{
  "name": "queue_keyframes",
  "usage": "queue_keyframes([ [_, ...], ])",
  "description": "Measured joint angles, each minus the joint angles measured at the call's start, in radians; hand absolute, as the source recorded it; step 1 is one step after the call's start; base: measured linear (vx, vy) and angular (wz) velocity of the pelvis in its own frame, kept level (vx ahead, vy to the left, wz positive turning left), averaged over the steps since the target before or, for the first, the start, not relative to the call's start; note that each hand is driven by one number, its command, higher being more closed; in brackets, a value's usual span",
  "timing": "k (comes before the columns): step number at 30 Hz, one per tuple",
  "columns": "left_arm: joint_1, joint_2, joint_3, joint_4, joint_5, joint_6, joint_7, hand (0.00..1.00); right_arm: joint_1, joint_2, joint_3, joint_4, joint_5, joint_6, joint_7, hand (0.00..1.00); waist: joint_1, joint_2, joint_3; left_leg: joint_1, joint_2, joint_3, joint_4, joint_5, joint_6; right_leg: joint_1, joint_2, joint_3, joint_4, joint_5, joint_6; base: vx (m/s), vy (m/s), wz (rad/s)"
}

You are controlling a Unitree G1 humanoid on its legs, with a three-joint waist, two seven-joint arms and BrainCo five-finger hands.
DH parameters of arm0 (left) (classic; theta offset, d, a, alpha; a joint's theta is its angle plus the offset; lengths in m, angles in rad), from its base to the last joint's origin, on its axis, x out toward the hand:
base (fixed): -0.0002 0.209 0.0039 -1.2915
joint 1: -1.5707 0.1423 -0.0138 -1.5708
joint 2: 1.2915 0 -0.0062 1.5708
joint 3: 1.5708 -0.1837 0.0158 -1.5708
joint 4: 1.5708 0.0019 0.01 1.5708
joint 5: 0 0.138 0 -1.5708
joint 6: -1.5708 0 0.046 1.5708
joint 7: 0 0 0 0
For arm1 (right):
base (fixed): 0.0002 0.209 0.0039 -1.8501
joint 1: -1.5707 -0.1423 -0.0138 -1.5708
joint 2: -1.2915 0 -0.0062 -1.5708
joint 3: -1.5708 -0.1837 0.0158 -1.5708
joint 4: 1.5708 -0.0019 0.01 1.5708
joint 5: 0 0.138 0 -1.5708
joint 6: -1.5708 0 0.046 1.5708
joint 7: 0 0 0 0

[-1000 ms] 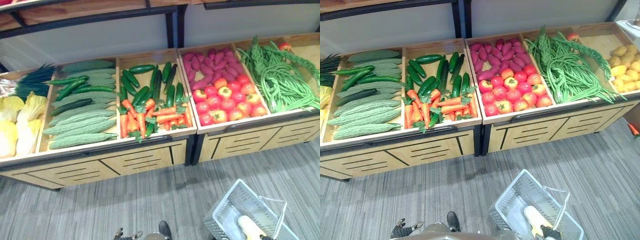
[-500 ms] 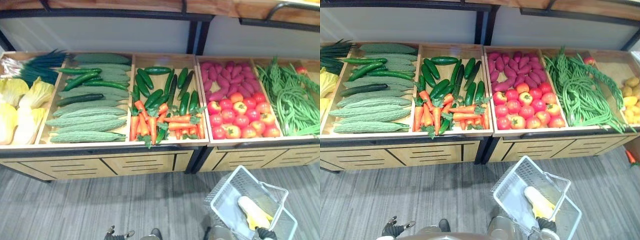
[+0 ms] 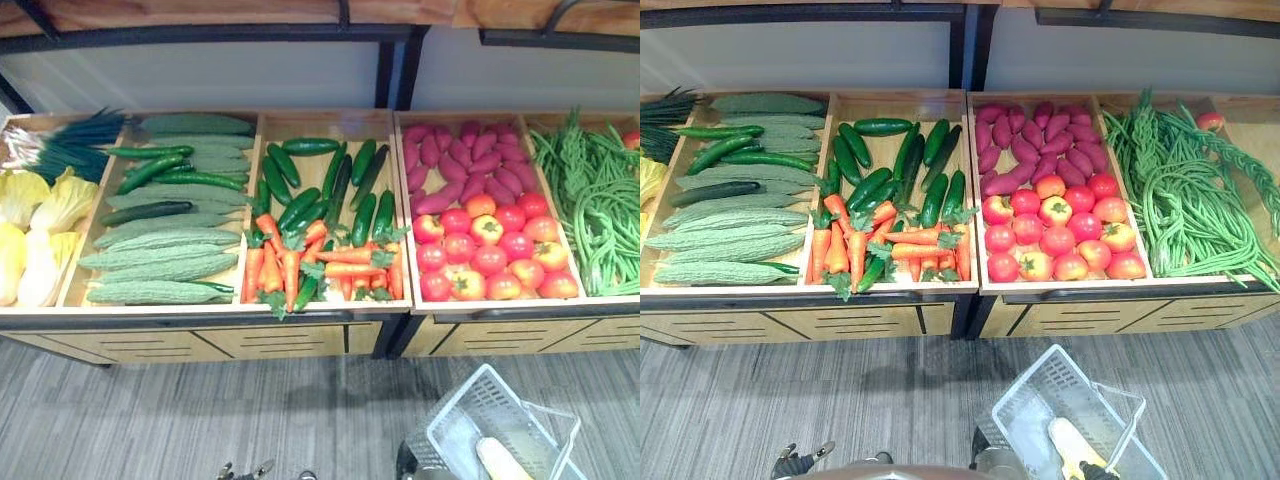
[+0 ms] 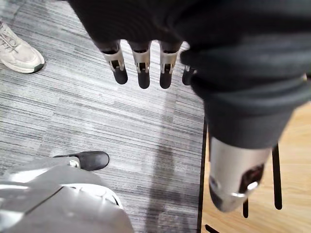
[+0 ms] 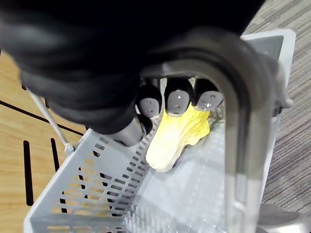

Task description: Pick vegetable in the basket

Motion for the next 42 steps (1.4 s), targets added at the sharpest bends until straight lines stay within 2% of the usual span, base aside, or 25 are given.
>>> queue_keyframes([
  [2, 0.001, 0.000, -0.015, -0.057, 0.016, 0.005, 0.018, 0.00, 0.008, 0.000, -0.002, -0.002, 0.000, 0.000, -0.001, 1.00, -0.001, -0.004, -0.002, 0.007, -0.009, 0.000, 0.000, 0.000, 0.000, 0.015, -0.007, -0.001, -0.017, 0.008, 0.007, -0.01, 0.031, 0.04],
  [4, 0.035, 0.017, -0.088, -0.190, 0.078, 0.005, 0.047, 0.00, 0.020, 0.000, 0.003, -0.006, 0.001, -0.004, -0.002, 1.00, 0.001, -0.005, -0.003, 0.013, -0.017, -0.002, 0.000, 0.000, 0.000, 0.030, -0.016, -0.004, -0.026, 0.012, 0.012, -0.04, 0.038, 0.07],
  [6, 0.065, 0.054, -0.162, -0.357, 0.167, -0.015, 0.084, 0.00, 0.037, 0.002, 0.012, -0.014, 0.003, -0.016, -0.006, 1.00, 0.002, -0.004, -0.008, 0.012, -0.023, -0.003, 0.000, 0.000, 0.001, 0.030, -0.023, -0.007, -0.026, 0.015, 0.016, -0.04, 0.017, 0.05],
  [7, 0.079, 0.096, -0.189, -0.471, 0.226, -0.038, 0.109, 0.00, 0.050, 0.001, 0.029, -0.025, 0.005, -0.025, -0.010, 1.00, 0.002, -0.001, -0.010, 0.011, -0.025, -0.003, 0.000, -0.002, 0.003, 0.030, -0.026, -0.008, -0.026, 0.017, 0.019, -0.05, 0.004, 0.01],
  [8, 0.083, 0.114, -0.192, -0.510, 0.252, -0.048, 0.124, 0.00, 0.058, 0.001, 0.041, -0.032, 0.009, -0.030, -0.012, 1.00, 0.002, 0.001, -0.011, 0.011, -0.025, -0.003, 0.000, -0.004, 0.006, 0.030, -0.026, -0.009, -0.026, 0.017, 0.019, -0.08, -0.009, 0.01],
  [9, 0.085, 0.154, -0.200, -0.581, 0.313, -0.072, 0.182, 0.00, 0.074, 0.001, 0.053, -0.043, 0.009, -0.047, -0.016, 1.00, 0.001, 0.006, -0.015, 0.011, -0.025, -0.002, 0.000, -0.006, 0.009, 0.030, -0.026, -0.010, -0.026, 0.018, 0.020, -0.07, -0.014, -0.02],
  [15, 0.080, 0.255, -0.275, -0.812, 0.397, -0.170, 0.346, 0.00, 0.088, -0.005, 0.121, -0.047, 0.012, -0.063, -0.033, 1.00, -0.009, 0.015, -0.038, 0.002, -0.027, 0.002, 0.002, -0.011, 0.009, 0.030, -0.024, -0.006, -0.047, 0.030, 0.020, -0.04, -0.016, -0.03],
  [18, 0.079, 0.291, -0.300, -0.900, 0.435, -0.209, 0.379, 0.00, 0.086, -0.011, 0.130, -0.047, 0.012, -0.071, -0.032, 1.00, -0.019, 0.022, -0.047, -0.001, -0.025, 0.006, 0.005, -0.014, 0.007, 0.028, -0.020, 0.003, -0.064, 0.040, 0.018, 0.01, -0.018, -0.04],
  [21, 0.076, 0.329, -0.317, -0.945, 0.436, -0.210, 0.377, 0.00, 0.086, -0.029, 0.139, -0.043, 0.012, -0.072, -0.029, 1.00, -0.028, 0.029, -0.051, 0.006, -0.025, 0.021, 0.007, -0.017, 0.006, 0.029, -0.017, 0.011, -0.064, 0.040, 0.018, 0.02, -0.012, -0.14],
  [24, 0.062, 0.416, -0.371, -0.996, 0.440, -0.223, 0.356, 0.00, 0.087, -0.046, 0.142, -0.043, 0.012, -0.072, -0.025, 1.00, -0.032, 0.033, -0.053, 0.012, -0.026, 0.032, 0.017, -0.026, 0.009, 0.031, -0.018, 0.030, -0.064, 0.041, 0.019, -0.02, -0.011, -0.16],
  [27, 0.005, 0.533, -0.447, -1.009, 0.446, -0.233, 0.258, 0.00, 0.085, -0.053, 0.159, -0.050, 0.012, -0.072, -0.022, 1.00, -0.049, 0.035, -0.054, 0.013, -0.028, 0.056, 0.024, -0.034, 0.013, 0.026, -0.019, 0.047, -0.064, 0.048, 0.019, -0.06, -0.014, -0.13],
  [28, -0.013, 0.549, -0.466, -1.005, 0.459, -0.233, 0.246, 0.00, 0.084, -0.053, 0.159, -0.056, 0.011, -0.072, -0.021, 1.00, -0.051, 0.036, -0.054, 0.013, -0.027, 0.063, 0.032, -0.040, 0.013, 0.022, -0.019, 0.058, -0.064, 0.051, 0.020, -0.08, -0.017, -0.29],
  [33, -0.148, 0.562, -0.561, -0.902, 0.506, -0.239, 0.223, 0.00, 0.096, -0.074, 0.202, -0.097, 0.009, -0.072, -0.019, 1.00, -0.057, 0.054, -0.053, 0.009, -0.031, 0.119, 0.041, -0.051, 0.012, -0.007, -0.017, 0.108, -0.065, 0.069, 0.019, -0.09, -0.029, -0.34],
  [36, -0.242, 0.570, -0.632, -0.806, 0.545, -0.218, 0.222, 0.00, 0.107, -0.078, 0.225, -0.138, 0.009, -0.071, -0.020, 1.00, -0.080, 0.064, -0.050, 0.007, -0.027, 0.138, 0.042, -0.052, 0.010, -0.018, -0.012, 0.119, -0.065, 0.071, 0.020, -0.07, -0.048, -0.16],
  [42, -0.408, 0.570, -0.724, -0.648, 0.583, -0.178, 0.182, 0.00, 0.108, -0.081, 0.276, -0.192, 0.007, -0.071, -0.020, 1.00, -0.084, 0.075, -0.037, -0.006, -0.012, 0.175, 0.053, -0.057, 0.002, -0.046, 0.005, 0.145, -0.064, 0.080, 0.016, -0.04, -0.055, -0.16],
])
